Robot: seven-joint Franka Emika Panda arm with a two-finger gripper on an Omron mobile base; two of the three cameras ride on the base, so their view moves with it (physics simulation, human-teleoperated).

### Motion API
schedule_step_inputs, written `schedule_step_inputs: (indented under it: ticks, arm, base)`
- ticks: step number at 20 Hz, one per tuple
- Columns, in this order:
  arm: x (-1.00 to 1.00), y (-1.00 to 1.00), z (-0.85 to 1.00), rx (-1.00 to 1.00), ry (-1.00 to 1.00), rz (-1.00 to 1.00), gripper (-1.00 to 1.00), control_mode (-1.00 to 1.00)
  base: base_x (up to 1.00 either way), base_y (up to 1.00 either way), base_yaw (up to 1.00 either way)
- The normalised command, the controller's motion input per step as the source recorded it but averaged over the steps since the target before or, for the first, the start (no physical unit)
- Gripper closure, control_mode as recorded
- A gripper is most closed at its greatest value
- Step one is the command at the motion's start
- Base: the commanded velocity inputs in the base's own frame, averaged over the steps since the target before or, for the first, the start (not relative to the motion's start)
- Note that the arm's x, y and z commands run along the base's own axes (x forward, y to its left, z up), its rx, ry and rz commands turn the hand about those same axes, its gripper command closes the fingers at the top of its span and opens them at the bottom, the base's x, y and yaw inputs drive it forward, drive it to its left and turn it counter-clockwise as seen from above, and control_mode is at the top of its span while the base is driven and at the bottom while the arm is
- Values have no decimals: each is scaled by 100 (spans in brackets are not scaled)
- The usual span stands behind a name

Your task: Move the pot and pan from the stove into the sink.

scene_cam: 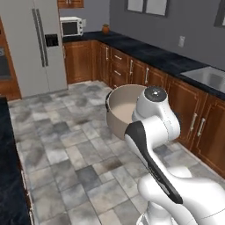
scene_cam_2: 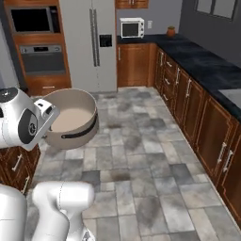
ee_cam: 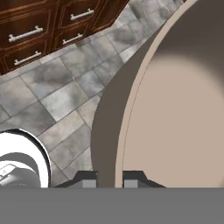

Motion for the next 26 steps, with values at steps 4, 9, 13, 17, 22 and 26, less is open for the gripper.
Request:
schedule_step_inputs:
  ticks: [4,9,13,17,22,26]
  arm:
    - [0,0,0,0,0,0,100,100]
    - [0,0,0,0,0,0,100,100]
    - [0,0,0,0,0,0,100,100]
    - [0,0,0,0,0,0,100,100]
    - [0,0,0,0,0,0,100,100]
    - [0,0,0,0,0,0,100,100]
  base:
    - [7,0,-44]
    - [8,0,-44]
    - [7,0,-43]
    - [6,0,-43]
    - [2,0,-41]
    - [1,0,-41]
